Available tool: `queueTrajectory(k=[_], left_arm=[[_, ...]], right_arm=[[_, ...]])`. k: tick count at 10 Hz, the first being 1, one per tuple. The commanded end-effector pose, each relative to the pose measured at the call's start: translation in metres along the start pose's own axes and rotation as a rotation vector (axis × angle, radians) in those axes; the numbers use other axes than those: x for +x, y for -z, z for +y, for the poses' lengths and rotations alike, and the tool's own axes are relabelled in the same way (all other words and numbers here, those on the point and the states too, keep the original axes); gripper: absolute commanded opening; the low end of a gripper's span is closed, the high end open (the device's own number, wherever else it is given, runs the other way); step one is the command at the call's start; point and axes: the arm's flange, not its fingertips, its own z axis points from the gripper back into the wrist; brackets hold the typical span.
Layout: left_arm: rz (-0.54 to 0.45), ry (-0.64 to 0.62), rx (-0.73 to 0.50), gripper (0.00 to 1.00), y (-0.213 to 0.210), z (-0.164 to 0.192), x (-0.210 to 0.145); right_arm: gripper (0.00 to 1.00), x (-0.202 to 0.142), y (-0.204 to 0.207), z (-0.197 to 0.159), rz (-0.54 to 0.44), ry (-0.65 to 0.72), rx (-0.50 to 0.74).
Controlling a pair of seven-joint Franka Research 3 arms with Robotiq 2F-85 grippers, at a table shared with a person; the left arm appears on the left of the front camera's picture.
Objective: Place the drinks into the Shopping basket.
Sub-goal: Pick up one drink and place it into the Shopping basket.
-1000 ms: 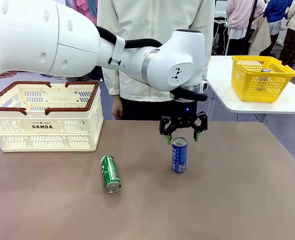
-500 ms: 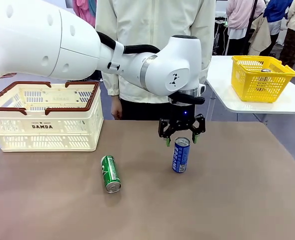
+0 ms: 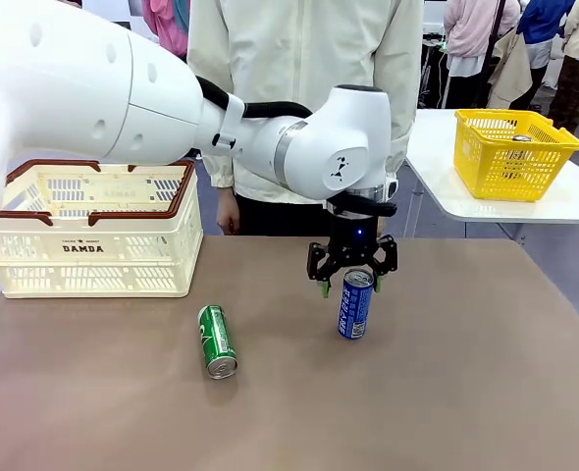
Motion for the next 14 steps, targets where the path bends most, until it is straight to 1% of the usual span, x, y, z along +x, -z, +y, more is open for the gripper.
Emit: queueTrajectory(k=[1,3,6,9,10,11,12,14], left_arm=[[0.032,0.018,-0.017,1.0,0.0124,0.0048,-0.0026],[0.025,0.028,-0.025,1.0,0.0173,0.0033,-0.0023],[-0.027,0.029,-0.03,1.0,0.0167,0.0016,-0.0025],[-0.012,0.035,-0.025,1.0,0.021,-0.0002,-0.0016],[-0.012,0.041,-0.011,0.87,0.022,0.0,-0.0024],[-0.015,0.04,-0.015,0.27,0.0214,-0.0003,-0.0033],[-0.02,0.042,-0.021,0.0,0.0203,0.0003,-0.0039],[-0.033,0.04,-0.031,0.0,0.0196,0.001,-0.0034]], right_arm=[[1.0,-0.009,-0.0028,-0.004,0.0,-0.022,0.012],[1.0,-0.009,-0.0028,-0.004,0.0,-0.022,0.012],[1.0,-0.009,-0.0028,-0.004,0.0,-0.022,0.012],[1.0,-0.009,-0.0028,-0.004,0.0,-0.022,0.012],[1.0,-0.009,-0.0028,-0.004,0.0,-0.022,0.012],[1.0,-0.009,-0.0028,-0.004,0.0,-0.022,0.012],[1.0,-0.009,-0.0028,-0.004,0.0,-0.022,0.012],[1.0,-0.009,-0.0028,-0.004,0.0,-0.022,0.012]])
